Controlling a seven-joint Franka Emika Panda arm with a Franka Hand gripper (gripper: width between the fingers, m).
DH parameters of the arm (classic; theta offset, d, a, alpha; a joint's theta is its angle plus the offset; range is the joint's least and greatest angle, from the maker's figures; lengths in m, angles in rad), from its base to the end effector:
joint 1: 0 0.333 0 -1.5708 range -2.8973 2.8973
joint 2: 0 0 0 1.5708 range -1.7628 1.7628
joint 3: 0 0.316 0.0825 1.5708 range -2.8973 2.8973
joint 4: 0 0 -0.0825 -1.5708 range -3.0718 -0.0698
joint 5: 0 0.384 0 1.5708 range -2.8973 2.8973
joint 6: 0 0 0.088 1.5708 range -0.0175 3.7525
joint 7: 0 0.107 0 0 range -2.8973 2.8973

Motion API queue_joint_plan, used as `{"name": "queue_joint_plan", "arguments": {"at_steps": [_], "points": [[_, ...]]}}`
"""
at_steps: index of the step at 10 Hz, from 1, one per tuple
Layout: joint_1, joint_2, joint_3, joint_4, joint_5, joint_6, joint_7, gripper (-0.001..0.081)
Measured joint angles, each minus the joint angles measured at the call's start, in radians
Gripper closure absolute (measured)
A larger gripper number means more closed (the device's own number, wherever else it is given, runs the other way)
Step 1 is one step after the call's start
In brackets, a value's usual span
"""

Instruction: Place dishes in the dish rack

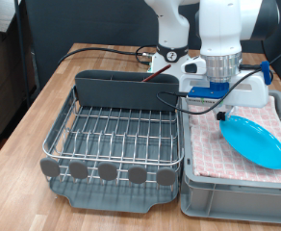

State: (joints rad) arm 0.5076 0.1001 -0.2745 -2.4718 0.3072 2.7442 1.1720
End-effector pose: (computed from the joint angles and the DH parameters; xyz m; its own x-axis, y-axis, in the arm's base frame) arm 0.4836 0.1014 0.2712 0.3601 -0.9306 -0.0655 -0.9184 -0.3413 -0.2004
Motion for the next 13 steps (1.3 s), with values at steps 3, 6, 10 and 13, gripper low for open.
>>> {"name": "queue_joint_plan", "arguments": {"at_steps": [3, 6, 10, 13], "points": [[-0.001, -0.077, -0.019, 0.002, -0.216, -0.112, 0.137, 0.0790], [-0.004, -0.146, -0.019, 0.028, -0.368, -0.256, 0.200, 0.0790], [-0.003, -0.189, -0.001, 0.125, -0.469, -0.445, 0.217, 0.0790], [-0.004, -0.188, -0.002, 0.132, -0.492, -0.482, 0.214, 0.0790]]}}
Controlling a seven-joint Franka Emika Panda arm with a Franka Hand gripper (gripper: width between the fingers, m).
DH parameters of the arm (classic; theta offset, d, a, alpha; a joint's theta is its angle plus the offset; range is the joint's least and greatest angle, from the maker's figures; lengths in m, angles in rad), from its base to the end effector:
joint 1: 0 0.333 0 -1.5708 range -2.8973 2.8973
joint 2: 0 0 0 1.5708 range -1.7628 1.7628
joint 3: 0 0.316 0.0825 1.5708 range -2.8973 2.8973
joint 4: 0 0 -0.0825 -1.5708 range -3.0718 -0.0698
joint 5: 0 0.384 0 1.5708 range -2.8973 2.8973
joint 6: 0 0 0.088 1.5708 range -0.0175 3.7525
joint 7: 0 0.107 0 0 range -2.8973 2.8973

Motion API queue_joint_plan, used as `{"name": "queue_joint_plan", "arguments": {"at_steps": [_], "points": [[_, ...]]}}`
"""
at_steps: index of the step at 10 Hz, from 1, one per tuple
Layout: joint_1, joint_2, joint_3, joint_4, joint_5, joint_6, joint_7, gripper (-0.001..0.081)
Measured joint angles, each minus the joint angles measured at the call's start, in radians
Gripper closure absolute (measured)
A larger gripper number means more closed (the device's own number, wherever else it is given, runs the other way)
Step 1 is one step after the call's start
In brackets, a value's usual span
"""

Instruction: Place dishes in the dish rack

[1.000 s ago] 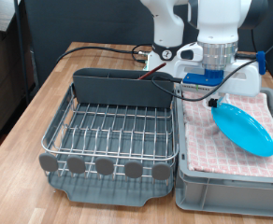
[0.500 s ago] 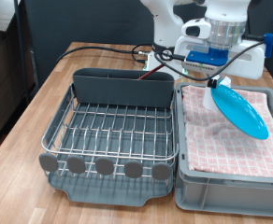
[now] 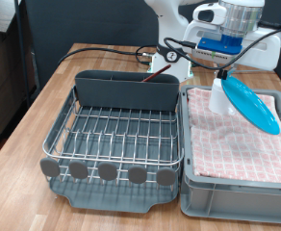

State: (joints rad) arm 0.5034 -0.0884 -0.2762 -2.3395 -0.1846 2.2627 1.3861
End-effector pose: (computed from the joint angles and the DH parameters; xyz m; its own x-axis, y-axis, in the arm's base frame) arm 0.4828 0.1063 0.3702 0.5031 -0.8563 0.1171 -0.8632 -0.5046 0.0191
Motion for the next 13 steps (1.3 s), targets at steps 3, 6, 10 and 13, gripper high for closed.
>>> {"name": "queue_joint_plan", "arguments": {"at_steps": [3, 6, 10, 13], "points": [[-0.028, -0.008, -0.008, 0.061, -0.239, -0.207, -0.002, 0.0790], [-0.060, -0.024, -0.025, 0.115, -0.444, -0.363, -0.008, 0.0790], [-0.091, -0.040, -0.048, 0.142, -0.537, -0.416, -0.066, 0.0790], [-0.104, -0.036, -0.063, 0.134, -0.660, -0.405, -0.063, 0.0790]]}}
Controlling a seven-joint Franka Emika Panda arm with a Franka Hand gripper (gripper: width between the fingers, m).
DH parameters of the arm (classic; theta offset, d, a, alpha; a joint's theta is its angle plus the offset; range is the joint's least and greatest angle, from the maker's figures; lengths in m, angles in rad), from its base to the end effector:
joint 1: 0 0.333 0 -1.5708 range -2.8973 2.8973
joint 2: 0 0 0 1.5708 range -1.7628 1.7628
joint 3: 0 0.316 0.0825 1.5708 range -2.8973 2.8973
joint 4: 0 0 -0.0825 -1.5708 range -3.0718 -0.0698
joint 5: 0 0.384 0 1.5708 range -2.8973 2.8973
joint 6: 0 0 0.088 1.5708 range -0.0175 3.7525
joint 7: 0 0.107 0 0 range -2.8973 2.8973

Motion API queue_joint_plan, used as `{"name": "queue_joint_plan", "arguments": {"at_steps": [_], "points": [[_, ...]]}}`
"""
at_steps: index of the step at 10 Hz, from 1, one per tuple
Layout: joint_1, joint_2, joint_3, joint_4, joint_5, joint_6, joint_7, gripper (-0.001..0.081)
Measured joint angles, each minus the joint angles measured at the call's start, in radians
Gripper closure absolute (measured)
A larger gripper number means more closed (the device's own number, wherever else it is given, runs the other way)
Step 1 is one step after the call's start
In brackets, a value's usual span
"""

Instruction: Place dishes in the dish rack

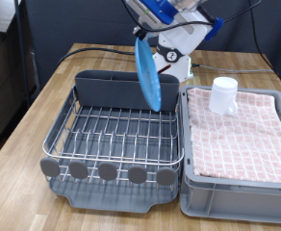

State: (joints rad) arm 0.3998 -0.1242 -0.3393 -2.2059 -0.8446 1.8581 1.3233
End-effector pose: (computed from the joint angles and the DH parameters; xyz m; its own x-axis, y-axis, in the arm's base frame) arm 0.4965 -0.0311 0.4340 0.6233 -0.5762 0.5287 -0.7816 -0.4368 0.4454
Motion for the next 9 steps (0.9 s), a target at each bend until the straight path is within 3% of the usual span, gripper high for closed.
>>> {"name": "queue_joint_plan", "arguments": {"at_steps": [6, 9], "points": [[-0.077, 0.019, -0.100, -0.038, -0.267, 0.112, -0.003, 0.0790], [-0.096, 0.046, -0.142, -0.036, -0.310, 0.194, -0.022, 0.0790]]}}
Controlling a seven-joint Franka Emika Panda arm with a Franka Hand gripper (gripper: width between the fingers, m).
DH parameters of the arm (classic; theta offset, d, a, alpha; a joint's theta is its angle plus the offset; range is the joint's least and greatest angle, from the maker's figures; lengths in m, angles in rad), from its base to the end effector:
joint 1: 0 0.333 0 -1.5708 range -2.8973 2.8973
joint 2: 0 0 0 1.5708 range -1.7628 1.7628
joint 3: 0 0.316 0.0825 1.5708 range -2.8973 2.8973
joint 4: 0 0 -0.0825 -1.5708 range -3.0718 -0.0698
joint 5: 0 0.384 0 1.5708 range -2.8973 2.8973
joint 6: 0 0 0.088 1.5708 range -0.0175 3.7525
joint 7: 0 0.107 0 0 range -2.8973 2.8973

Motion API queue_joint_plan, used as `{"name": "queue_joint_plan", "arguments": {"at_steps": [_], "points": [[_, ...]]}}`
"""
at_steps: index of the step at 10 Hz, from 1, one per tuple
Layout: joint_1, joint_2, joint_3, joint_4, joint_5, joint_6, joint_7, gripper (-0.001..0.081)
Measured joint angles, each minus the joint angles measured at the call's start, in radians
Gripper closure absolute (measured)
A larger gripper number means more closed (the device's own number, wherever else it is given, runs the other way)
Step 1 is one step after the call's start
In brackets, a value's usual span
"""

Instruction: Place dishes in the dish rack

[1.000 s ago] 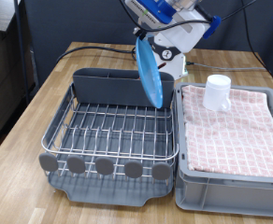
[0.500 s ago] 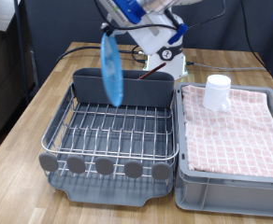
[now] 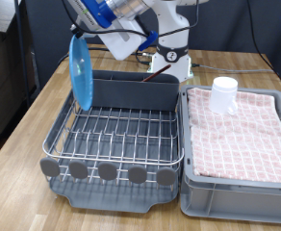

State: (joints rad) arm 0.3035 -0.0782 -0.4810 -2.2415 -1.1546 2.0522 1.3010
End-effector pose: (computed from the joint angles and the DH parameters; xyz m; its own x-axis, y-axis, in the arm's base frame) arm 0.4993 -0.1421 0.4127 0.6581 -0.4214 0.6240 -0.7520 -0.4094 0.5166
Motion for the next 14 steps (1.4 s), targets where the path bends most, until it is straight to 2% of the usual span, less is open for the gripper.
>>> {"name": "queue_joint_plan", "arguments": {"at_steps": [3, 9, 14], "points": [[0.000, 0.048, -0.017, 0.004, -0.009, 0.027, 0.006, 0.0790], [-0.001, 0.146, -0.046, 0.006, -0.025, 0.113, 0.079, 0.0790], [0.002, 0.164, -0.042, 0.024, -0.023, 0.107, 0.092, 0.0790]]}}
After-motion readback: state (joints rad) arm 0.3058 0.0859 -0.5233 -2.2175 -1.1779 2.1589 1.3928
